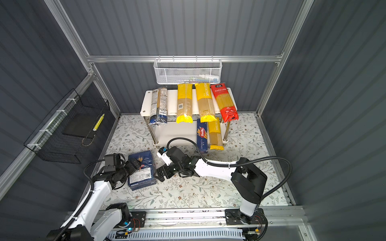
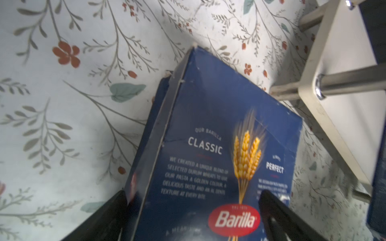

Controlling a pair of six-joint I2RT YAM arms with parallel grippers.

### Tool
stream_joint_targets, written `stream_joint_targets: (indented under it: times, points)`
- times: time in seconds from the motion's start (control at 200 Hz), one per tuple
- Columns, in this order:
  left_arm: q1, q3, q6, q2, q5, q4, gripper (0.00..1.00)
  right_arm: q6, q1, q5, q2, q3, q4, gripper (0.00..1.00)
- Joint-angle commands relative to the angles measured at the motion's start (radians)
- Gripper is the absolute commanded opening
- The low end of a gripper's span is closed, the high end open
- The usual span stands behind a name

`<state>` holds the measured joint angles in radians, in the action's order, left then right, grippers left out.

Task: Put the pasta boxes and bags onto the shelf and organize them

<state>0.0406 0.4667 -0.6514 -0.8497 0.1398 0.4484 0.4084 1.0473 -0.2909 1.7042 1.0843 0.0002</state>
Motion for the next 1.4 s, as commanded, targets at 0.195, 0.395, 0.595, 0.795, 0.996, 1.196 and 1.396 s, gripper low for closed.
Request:
stream_joint_targets:
  times: [0.195, 0.395, 0.595, 0.795, 0.996, 1.196, 1.396]
  points:
    - [-0.186, -0.040, -0.110, 0.176, 0.087, 0.070, 0.99, 0.079, 0.006, 0.057, -0.107, -0.188, 0.142, 0.99]
    - [-0.230, 0.070, -0.073, 0.065, -0.075, 0.216, 0.99, 0.092, 0.008, 0.055, -0.120, -0.197, 0.127, 0.99]
    - [-0.230, 0.252, 0.003, -0.056, -0.271, 0.240, 0.99, 0.197, 0.009, 0.053, -0.114, -0.202, 0.142, 0.99]
    - [-0.228, 0.349, 0.101, -0.246, -0.346, 0.090, 0.99, 0.375, 0.010, 0.017, -0.078, -0.232, 0.259, 0.99]
    - [-0.074, 0.307, 0.183, -0.377, -0.171, -0.127, 0.99, 0.590, 0.010, 0.003, -0.070, -0.324, 0.397, 0.99]
    - [-0.015, 0.269, 0.219, -0.452, -0.061, -0.290, 0.99, 0.628, 0.011, 0.017, -0.080, -0.348, 0.392, 0.99]
    - [-0.015, 0.227, 0.239, -0.489, -0.031, -0.414, 0.99, 0.618, 0.011, -0.035, -0.010, -0.279, 0.380, 0.99]
